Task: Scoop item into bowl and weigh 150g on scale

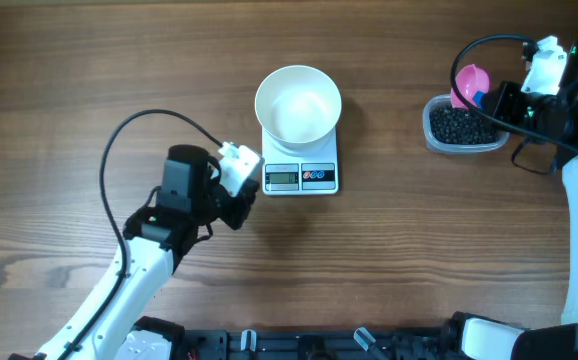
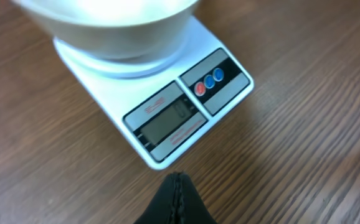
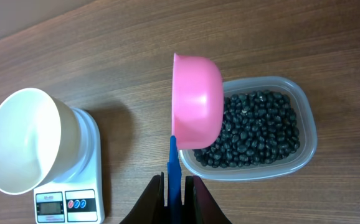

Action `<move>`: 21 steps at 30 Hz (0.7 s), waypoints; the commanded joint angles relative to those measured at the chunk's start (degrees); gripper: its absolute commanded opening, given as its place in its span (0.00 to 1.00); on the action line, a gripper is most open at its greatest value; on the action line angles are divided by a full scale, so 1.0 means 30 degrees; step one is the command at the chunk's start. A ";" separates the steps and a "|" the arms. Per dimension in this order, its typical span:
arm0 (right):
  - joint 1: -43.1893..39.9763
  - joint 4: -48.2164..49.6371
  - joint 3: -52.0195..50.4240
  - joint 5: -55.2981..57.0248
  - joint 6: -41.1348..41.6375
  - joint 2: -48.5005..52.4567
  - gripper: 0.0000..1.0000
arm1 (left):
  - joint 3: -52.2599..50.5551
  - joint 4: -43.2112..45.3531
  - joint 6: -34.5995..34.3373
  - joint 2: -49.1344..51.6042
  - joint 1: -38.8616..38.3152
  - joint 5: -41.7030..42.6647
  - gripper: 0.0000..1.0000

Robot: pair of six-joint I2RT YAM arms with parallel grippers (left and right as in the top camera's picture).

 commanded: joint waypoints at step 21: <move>-0.0131 0.0379 0.0408 -0.0452 -0.0401 -0.0277 0.04 | -0.0044 0.0270 -0.2280 0.0000 -0.0262 -0.1180 1.00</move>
